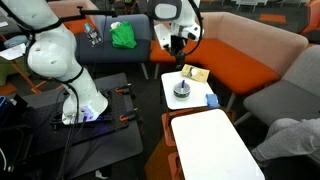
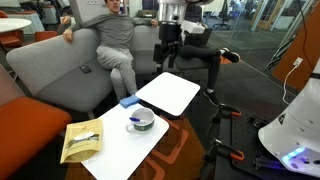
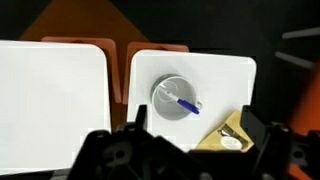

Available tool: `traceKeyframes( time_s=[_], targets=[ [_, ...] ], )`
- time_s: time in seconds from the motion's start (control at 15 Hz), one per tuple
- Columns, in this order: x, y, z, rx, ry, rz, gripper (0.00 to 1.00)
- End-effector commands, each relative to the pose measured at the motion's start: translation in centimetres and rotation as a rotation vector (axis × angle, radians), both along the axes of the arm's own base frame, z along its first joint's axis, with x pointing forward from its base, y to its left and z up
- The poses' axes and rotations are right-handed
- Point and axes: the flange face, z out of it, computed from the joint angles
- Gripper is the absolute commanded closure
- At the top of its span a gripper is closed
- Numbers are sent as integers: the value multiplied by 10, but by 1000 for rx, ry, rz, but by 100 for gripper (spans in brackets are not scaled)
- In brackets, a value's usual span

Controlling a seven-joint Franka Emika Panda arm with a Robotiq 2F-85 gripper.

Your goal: Move the mug from the left table to the right table

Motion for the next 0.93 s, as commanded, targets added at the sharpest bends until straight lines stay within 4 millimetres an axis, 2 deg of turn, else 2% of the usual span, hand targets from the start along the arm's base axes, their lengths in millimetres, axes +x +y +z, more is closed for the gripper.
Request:
traceKeyframes(
  time_s=[0.0, 0.2, 0.4, 0.6, 0.87],
  targets=[
    [49, -7, -54, 26, 3, -58, 0],
    [80, -18, -106, 6, 64, -107, 0],
    [97, -30, -149, 33, 138, -94, 0],
    [107, -35, -185, 56, 215, -93, 0],
    [121, -36, -221, 79, 274, -96, 0]
  ],
)
